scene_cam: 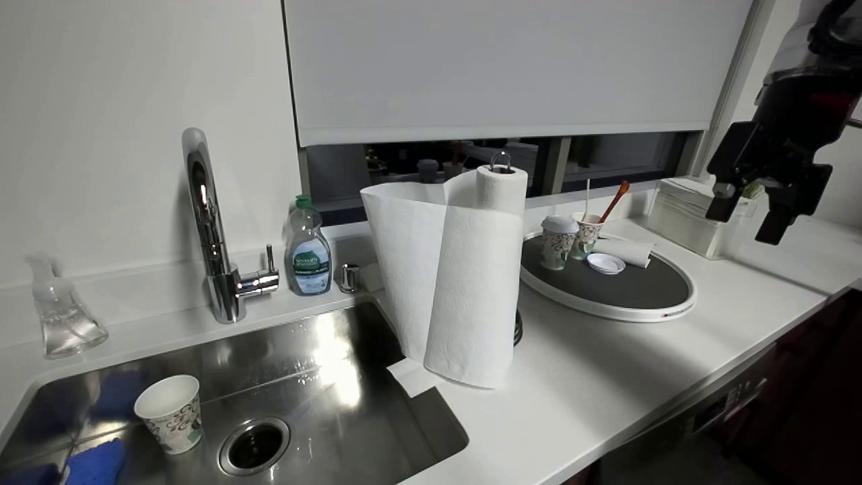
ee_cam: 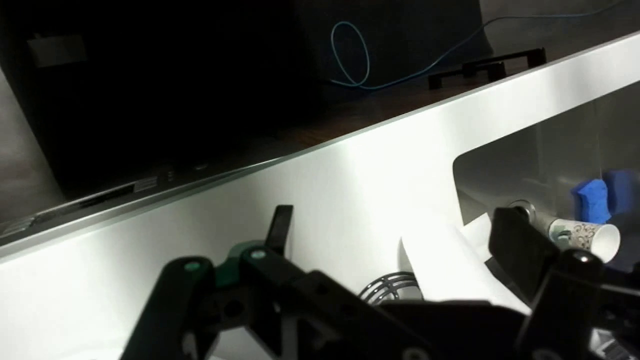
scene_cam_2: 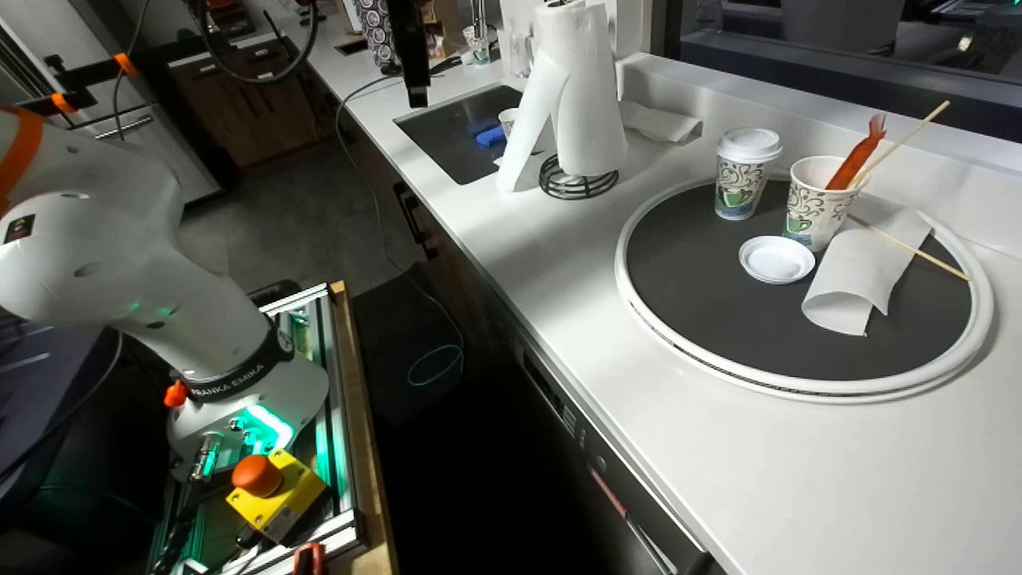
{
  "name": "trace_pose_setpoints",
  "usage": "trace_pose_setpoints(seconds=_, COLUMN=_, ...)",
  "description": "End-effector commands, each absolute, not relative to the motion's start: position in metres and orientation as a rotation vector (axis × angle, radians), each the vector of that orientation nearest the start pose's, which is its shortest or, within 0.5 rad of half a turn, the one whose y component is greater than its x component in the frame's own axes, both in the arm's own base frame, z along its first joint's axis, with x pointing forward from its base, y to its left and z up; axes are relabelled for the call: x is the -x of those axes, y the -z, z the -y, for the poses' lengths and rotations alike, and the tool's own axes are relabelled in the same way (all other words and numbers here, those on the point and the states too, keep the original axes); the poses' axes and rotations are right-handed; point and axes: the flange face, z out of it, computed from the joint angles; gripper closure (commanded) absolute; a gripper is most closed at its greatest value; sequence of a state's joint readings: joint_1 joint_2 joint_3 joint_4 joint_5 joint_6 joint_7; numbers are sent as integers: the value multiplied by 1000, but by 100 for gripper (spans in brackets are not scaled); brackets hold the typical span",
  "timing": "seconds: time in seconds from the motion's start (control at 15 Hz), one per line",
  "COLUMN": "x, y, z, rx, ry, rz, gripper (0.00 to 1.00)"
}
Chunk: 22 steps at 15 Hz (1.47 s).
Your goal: Wrap the paper towel roll.
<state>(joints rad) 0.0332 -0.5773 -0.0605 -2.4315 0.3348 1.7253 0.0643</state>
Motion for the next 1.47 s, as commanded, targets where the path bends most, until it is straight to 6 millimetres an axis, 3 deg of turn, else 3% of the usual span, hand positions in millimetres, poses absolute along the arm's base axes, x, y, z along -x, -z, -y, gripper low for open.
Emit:
trace_pose_setpoints(seconds=0.0, x=-369, y=-495, z=-9, rx=2757, ry=-223, rz=-252, gripper=0)
trace_pose_setpoints(seconds=0.13, x=-377, y=-484, z=-3, rx=2747, ry=-263, rz=-282, gripper=0)
trace_pose_setpoints(seconds=0.33, x=-382, y=-479, z=10, rx=2646, ry=-54, rz=-202, gripper=0)
trace_pose_setpoints(seconds=0.8, x=-414, y=-459, z=72, rx=2460, ry=90, rz=215, gripper=0)
trace_pose_setpoints(seconds=1.0, x=-435, y=-452, z=61, rx=2358, ry=112, rz=367, gripper=0)
trace_pose_setpoints(seconds=1.13, x=-449, y=-446, z=44, rx=2287, ry=21, rz=280, gripper=0)
trace_pose_setpoints(seconds=1.2, x=-429, y=-451, z=56, rx=2347, ry=89, rz=309, gripper=0)
trace_pose_setpoints(seconds=1.4, x=-446, y=-443, z=43, rx=2316, ry=36, rz=303, gripper=0)
